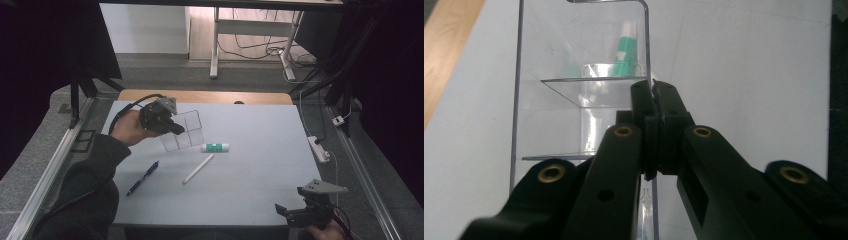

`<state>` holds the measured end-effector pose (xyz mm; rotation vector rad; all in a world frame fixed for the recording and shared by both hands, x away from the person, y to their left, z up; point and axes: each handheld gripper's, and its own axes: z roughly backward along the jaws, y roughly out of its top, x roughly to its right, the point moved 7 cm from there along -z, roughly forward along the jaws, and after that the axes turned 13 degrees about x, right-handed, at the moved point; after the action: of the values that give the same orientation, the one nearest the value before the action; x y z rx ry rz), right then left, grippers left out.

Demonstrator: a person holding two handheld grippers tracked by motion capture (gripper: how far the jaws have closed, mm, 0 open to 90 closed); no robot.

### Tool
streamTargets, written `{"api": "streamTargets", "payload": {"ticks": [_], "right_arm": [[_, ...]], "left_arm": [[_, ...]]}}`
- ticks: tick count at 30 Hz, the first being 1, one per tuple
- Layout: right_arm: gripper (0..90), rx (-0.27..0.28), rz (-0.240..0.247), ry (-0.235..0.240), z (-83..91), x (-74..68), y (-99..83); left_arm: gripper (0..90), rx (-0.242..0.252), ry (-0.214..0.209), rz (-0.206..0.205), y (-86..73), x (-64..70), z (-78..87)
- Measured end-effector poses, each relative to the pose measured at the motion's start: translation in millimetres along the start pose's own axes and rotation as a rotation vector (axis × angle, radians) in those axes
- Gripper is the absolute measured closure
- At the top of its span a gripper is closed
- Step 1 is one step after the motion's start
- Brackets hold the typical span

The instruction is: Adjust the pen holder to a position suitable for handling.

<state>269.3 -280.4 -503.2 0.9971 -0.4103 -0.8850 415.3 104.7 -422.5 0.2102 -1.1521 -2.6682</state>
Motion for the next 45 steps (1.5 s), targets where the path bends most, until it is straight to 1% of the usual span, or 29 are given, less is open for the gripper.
{"api": "streamTargets", "payload": {"ticks": [5,9,15,17,20,23,26,29,30,35,39,41,45], "right_arm": [[0.0,0.002,-0.003,0.003,0.0,0.2,0.1],[0.0,-0.001,-0.001,0.0,0.0,-0.1,0.0],[0.0,0.001,-0.005,0.002,0.1,0.3,-0.1],[0.0,0.0,-0.006,0.003,0.1,0.2,-0.1],[0.0,0.002,-0.004,0.004,0.2,0.2,0.0],[0.0,0.001,-0.005,0.003,0.2,0.2,-0.1],[0.0,0.001,-0.004,0.004,0.2,0.2,0.0],[0.0,0.001,-0.003,0.007,-0.1,0.1,0.1],[0.0,0.0,-0.002,0.007,-0.1,0.1,0.1],[0.0,-0.001,-0.003,0.007,-0.3,0.0,0.1],[0.0,0.0,-0.003,0.007,-0.4,-0.2,0.2],[0.0,0.001,0.0,0.008,-0.4,0.2,0.2],[0.0,0.002,0.001,0.008,-0.3,0.3,0.2]], "left_arm": [[88.9,-0.014,-0.052,-0.034,17.4,22.5,-17.1],[88.8,-0.017,-0.08,-0.055,29.1,36.8,-31.5],[88.8,-0.022,-0.118,-0.074,39.8,54.9,-49.1],[88.9,-0.036,-0.129,-0.093,41.5,60.3,-53.1],[88.9,-0.042,-0.133,-0.101,43.0,69.1,-58.9],[88.8,-0.069,-0.138,-0.116,42.6,76.7,-63.0],[88.8,-0.076,-0.138,-0.122,40.7,82.9,-66.6],[88.8,-0.077,-0.139,-0.127,38.6,87.8,-69.3],[88.8,-0.077,-0.142,-0.123,37.6,89.7,-70.4],[88.8,-0.08,-0.152,-0.135,35.0,97.8,-76.4],[88.8,-0.082,-0.156,-0.149,35.3,103.0,-83.5],[88.8,-0.082,-0.159,-0.164,35.6,105.0,-87.8],[88.8,-0.07,-0.179,-0.17,35.9,108.0,-96.8]]}}
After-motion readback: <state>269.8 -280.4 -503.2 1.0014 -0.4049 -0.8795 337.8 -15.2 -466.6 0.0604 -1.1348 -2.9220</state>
